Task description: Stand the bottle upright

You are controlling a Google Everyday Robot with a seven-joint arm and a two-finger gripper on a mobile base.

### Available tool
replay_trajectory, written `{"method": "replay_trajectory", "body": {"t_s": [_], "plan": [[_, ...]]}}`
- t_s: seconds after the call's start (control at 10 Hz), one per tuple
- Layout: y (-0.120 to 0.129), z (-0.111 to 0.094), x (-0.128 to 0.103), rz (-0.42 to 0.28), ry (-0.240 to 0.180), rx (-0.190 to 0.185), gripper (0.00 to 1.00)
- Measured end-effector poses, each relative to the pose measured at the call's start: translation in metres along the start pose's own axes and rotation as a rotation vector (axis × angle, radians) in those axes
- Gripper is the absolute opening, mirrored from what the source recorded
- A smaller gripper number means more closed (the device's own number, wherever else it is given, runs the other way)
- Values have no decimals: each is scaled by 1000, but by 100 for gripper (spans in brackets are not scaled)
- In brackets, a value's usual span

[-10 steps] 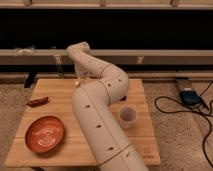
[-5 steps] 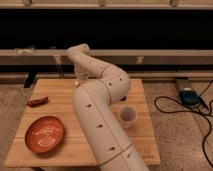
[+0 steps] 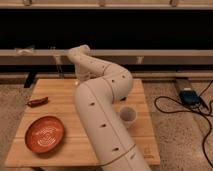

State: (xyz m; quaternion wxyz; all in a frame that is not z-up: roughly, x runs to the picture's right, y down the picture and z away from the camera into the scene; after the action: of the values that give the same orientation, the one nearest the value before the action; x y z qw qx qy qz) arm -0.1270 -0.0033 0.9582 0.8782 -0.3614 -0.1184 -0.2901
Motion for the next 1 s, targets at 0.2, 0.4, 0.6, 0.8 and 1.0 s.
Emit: {"method": "replay_trajectory", "body": {"t_s": [0.2,0.4,0.6,0.8,1.0], "plan": [[6,0,2,3,0,-2,80],[9,1,3,6,2,0,80],[11,1,3,4,0,-3,80],[15,-3,-2,-10,-12,0,80],[18,-7,-8,-31,-28,12,80]]}}
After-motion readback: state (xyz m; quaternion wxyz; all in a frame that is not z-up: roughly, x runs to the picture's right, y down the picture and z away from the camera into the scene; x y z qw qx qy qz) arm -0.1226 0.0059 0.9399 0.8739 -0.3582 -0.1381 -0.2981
